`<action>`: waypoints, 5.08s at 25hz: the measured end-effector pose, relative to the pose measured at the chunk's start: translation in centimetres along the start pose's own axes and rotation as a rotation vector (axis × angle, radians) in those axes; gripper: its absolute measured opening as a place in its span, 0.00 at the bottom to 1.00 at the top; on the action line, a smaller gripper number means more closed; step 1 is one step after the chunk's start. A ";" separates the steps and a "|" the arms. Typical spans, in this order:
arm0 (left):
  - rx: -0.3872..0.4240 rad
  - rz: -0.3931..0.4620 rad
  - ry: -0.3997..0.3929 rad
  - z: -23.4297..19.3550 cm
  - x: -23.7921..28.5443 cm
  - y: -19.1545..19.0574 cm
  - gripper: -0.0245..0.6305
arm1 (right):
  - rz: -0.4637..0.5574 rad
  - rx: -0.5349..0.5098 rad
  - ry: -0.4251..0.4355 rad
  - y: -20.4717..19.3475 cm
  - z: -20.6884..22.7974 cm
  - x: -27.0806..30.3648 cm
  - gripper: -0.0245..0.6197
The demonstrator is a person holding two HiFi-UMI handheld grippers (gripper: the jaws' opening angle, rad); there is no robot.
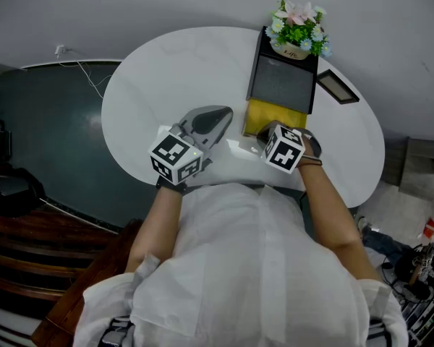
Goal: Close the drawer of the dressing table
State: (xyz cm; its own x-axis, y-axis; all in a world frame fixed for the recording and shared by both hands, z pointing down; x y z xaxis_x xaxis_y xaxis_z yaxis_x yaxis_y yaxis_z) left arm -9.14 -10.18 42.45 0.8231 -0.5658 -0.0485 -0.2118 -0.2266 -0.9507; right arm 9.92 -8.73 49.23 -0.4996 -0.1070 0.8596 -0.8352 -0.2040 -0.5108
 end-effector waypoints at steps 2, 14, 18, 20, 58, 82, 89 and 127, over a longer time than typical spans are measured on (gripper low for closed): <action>-0.001 0.001 0.000 0.0 -0.1 0.1 0.07 | -0.003 -0.002 0.000 0.1 0.1 0.0 0.07; -0.008 -0.007 0.000 -0.7 0.4 -0.3 0.07 | -0.007 0.002 -0.017 -0.1 1.5 0.3 0.07; -0.007 -0.007 0.002 -0.7 0.3 -0.3 0.07 | -0.010 -0.001 -0.031 -0.1 1.7 0.3 0.07; -0.007 -0.007 0.003 -0.7 0.2 -0.3 0.07 | -0.009 -0.005 -0.037 -0.1 1.9 0.4 0.07; -0.013 -0.013 0.008 -0.9 0.4 -0.4 0.07 | -0.014 -0.029 -0.176 -0.1 4.4 0.4 0.13; -0.014 -0.019 -0.002 -0.9 1.0 -0.5 0.07 | -0.003 -0.048 -0.211 -0.2 6.5 -0.3 0.43; -0.015 -0.016 0.001 -0.9 1.0 -0.4 0.07 | -0.002 -0.017 -0.173 -0.1 7.1 -0.5 0.43; -0.017 -0.022 -0.006 -1.0 2.1 -0.4 0.07 | -0.013 0.003 -0.204 0.1 9.2 -0.8 0.18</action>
State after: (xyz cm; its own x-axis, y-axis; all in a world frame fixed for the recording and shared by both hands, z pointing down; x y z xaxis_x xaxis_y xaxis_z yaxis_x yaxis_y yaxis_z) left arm -7.84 -12.06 43.03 0.8307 -0.5559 -0.0293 -0.2022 -0.2524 -0.9463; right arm 12.37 -17.63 48.63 -0.4319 -0.2992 0.8508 -0.8402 -0.2096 -0.5002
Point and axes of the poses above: the fingertips, and each gripper's own axes: x forward along the fingers, z to its right, y out of its top, the point moved 10 cm from there along -x, backward along the fingers, and after that the axes turned 13 degrees about z, right-handed, at the moved point
